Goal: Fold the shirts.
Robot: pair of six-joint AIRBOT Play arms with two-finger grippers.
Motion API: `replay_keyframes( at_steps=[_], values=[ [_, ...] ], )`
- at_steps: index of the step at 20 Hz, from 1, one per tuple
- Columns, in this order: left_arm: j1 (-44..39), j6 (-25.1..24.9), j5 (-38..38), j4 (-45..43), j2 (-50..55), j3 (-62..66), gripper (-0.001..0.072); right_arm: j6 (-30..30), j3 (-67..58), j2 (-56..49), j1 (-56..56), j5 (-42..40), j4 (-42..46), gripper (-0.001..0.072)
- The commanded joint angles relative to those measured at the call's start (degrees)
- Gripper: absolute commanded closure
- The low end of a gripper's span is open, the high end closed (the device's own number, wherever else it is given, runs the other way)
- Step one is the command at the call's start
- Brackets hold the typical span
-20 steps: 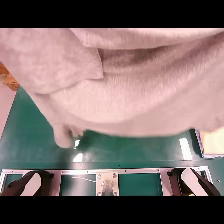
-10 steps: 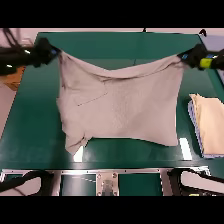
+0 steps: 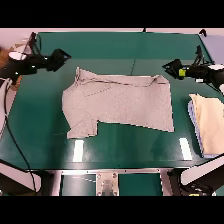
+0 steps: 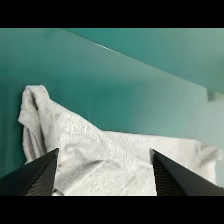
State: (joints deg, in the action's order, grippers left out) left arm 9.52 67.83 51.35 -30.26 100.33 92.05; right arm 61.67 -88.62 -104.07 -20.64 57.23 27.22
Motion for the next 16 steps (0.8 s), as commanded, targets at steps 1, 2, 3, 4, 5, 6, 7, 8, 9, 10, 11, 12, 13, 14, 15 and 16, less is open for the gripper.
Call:
replay_keyframes(
  at_steps=[1,2,3,4,5,6,7,8,9,10,11,12,13,14,15,16],
  values=[
    [9.4,2.84,19.8,-2.6,1.05,4.83,0.0067,0.0,-3.39,-0.66,-5.92,10.86,-0.59,0.0505],
    [11.37,4.31,25.35,-6.51,1.03,4.33,0.0068,0.13,-3.37,-0.63,-7.69,14.82,-0.63,0.0503],
    [12.7,6.01,30.51,-11.06,1.05,3.3,0.0068,0.26,-3.06,-0.63,-9.27,18.84,-0.44,0.0504],
    [13.22,6.91,33.57,-14.71,0.98,1.53,0.0068,0.26,-2.51,-0.63,-10.25,21.77,-0.42,0.0505],
    [13.2,6.86,35.52,-17.57,0.98,-1.01,0.0069,0.26,-1.73,-0.63,-10.88,23.61,-0.39,0.0505],
    [13.07,6.36,36.04,-18.64,0.98,-4.07,0.013,0.22,-0.87,-0.63,-11.17,24.37,-0.39,0.0505],
    [13.03,4.83,35.85,-18.51,0.98,-7.91,0.0168,0.22,0.04,-0.63,-11.3,24.57,-0.37,0.0505],
    [13.03,3.78,34.93,-18.38,0.98,-11.65,0.0168,0.22,0.92,-0.63,-11.3,24.55,0.04,0.0507],
    [13.03,3.08,33.44,-18.4,0.98,-15.41,0.0167,0.22,1.53,-0.63,-11.28,24.55,0.74,0.0534],
    [13.03,2.1,31.76,-18.4,0.98,-18.38,0.0167,0.22,2.03,-0.63,-11.23,24.7,0.94,0.0545],
    [13.03,1.33,29.77,-18.05,1.01,-20.98,0.0167,0.22,2.6,-0.59,-11.26,25.11,0.94,0.0544],
    [13.03,0.42,28.06,-16.7,1.07,-22.73,0.0168,0.24,3.58,-0.17,-11.39,25.86,1.05,0.0544],
    [13.0,-0.92,26.84,-14.47,1.36,-23.82,0.0169,0.33,5.51,1.09,-11.82,26.4,1.95,0.0544],
    [12.66,-1.79,26.21,-12.85,1.6,-24.41,0.0169,1.05,8.31,2.99,-12.5,26.43,3.63,0.0543],
    [11.58,-2.4,25.75,-12.57,1.68,-24.7,0.0169,1.66,12.48,5.92,-13.64,26.18,6.45,0.0545],
    [10.01,-3.21,25.53,-12.79,1.68,-24.74,0.0169,2.73,17.27,9.35,-15.15,25.11,9.84,0.0544]
  ],
)
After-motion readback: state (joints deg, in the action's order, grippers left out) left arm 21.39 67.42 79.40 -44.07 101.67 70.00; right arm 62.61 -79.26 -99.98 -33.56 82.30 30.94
